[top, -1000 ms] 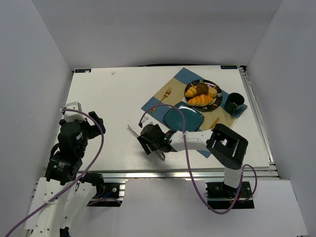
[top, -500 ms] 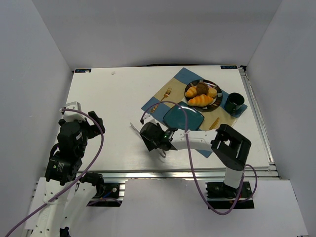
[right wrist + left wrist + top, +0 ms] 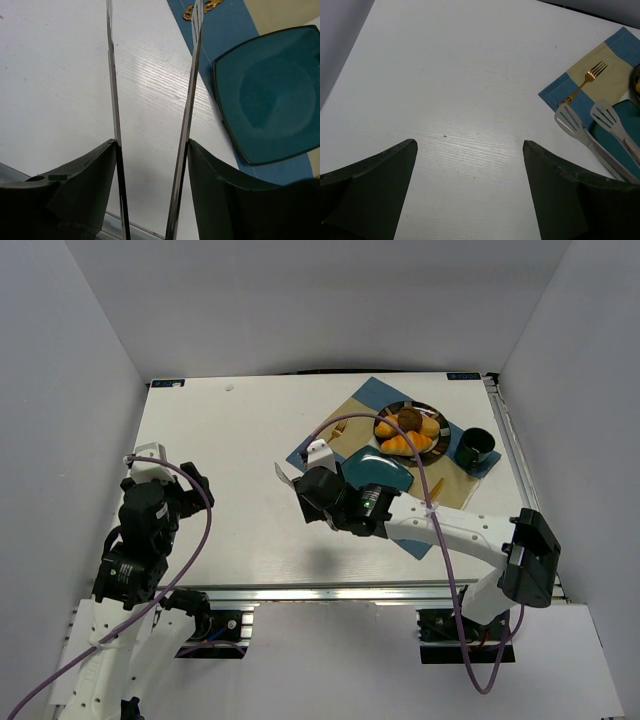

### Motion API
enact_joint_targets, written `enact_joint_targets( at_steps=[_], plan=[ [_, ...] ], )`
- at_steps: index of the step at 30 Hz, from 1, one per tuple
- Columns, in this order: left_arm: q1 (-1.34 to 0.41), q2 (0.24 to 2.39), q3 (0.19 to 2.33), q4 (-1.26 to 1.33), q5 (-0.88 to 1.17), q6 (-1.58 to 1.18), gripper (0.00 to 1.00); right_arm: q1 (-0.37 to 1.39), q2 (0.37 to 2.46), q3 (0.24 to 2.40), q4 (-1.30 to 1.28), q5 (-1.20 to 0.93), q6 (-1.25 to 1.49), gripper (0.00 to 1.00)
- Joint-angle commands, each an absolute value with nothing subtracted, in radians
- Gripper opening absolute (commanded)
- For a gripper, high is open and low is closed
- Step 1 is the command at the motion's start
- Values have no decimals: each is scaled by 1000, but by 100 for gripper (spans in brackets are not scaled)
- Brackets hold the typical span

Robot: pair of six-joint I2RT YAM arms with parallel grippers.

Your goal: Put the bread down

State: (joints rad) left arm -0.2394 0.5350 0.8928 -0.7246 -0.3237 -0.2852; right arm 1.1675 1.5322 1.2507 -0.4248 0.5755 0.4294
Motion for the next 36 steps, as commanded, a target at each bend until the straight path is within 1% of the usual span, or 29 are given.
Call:
enact_joint_targets(
  at_steps=[1,9,16,20,23,27,29,32,36],
  plan=[
    [-239,543,902,-699,-319,-284,98,1184,1500,1299,-494,658,482,64],
    [-239,561,908,-695,-293,-301,98,1219,1485,1324,-517,736,506,63],
    [-239,538,871,-649,-246,-325,98,1227,1489,1371,-550,762,500,63],
    [-239,537,873,-655,-233,-324,98,1233,1497,1394,-597,808,541,63],
    [-239,534,880,-664,-241,-316,98,1232,1519,1419,-649,871,606,61],
    [-239,535,894,-673,-255,-299,98,1232,1584,1518,-768,926,689,60],
    [-239,535,897,-673,-261,-295,98,1232,1640,1612,-860,951,727,60],
    [-239,545,910,-681,-261,-287,98,1230,1689,1689,-916,977,746,60],
    [-239,551,917,-676,-252,-291,98,1206,1692,1700,-927,971,761,60]
  ],
)
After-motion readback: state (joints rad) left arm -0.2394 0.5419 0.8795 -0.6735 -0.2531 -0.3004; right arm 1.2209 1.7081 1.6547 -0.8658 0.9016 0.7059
